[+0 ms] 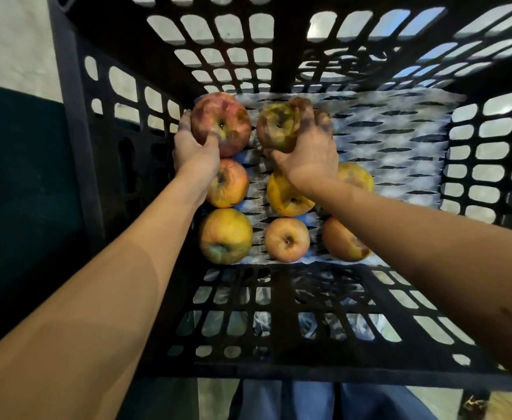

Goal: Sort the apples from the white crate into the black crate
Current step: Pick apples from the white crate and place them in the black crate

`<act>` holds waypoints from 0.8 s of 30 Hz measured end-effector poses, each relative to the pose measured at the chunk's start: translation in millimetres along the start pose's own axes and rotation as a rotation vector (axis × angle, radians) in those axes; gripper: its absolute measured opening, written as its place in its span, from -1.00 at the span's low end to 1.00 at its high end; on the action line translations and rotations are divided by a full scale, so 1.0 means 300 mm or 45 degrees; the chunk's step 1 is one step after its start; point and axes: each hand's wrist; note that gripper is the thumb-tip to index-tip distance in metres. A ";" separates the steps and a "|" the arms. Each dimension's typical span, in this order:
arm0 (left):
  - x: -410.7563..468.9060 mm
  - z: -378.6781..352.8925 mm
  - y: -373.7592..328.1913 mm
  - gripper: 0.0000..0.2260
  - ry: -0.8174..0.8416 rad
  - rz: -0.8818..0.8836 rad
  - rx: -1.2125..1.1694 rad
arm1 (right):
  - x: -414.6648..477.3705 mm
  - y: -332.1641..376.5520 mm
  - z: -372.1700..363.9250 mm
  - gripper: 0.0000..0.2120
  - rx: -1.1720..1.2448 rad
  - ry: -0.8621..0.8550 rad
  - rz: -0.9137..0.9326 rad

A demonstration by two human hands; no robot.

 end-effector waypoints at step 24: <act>-1.316 0.708 -0.607 -0.60 0.445 -0.666 0.882 | -1.183 0.074 1.016 -0.60 0.116 0.019 0.349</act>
Point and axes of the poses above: each hand's wrist, its own x-axis towards the middle knuckle, its own z-axis out of the back of the hand, y = z × x, and after that the axes turned 1 degree about z, right-handed
